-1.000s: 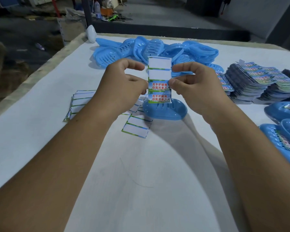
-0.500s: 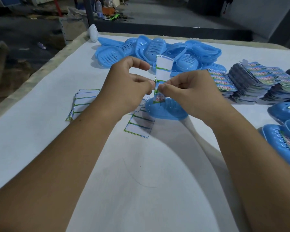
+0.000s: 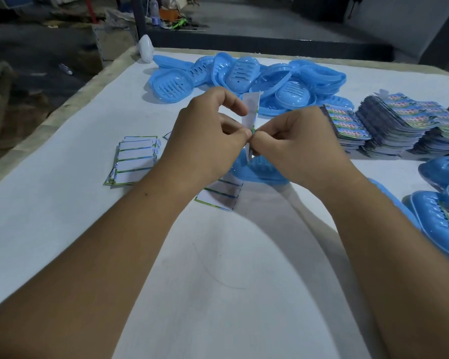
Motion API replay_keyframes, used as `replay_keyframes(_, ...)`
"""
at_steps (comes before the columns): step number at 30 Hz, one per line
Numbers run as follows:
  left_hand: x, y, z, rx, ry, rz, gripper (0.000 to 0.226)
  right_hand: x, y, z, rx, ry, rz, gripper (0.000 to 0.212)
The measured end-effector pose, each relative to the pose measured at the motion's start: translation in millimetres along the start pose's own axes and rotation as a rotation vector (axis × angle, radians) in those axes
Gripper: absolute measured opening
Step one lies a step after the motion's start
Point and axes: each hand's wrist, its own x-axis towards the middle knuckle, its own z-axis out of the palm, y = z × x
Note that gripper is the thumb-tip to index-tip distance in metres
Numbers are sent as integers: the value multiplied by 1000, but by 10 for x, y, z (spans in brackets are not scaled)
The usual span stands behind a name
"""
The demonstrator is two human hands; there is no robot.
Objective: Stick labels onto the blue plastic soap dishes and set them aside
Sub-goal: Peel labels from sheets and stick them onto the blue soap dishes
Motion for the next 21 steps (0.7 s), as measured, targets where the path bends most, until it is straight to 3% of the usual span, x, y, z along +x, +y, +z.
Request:
replay_keyframes(7,4,9,15,79,31,26,25,-3,-23,23,-40,14,3,28)
replay_keyframes(16,14,13,-32,53,73,0,28,44,14,-20,125,-41,55,14)
replay_keyframes(21,32,-4,-41,54,89,-28,26,58,37,-57,157,-37,119,19)
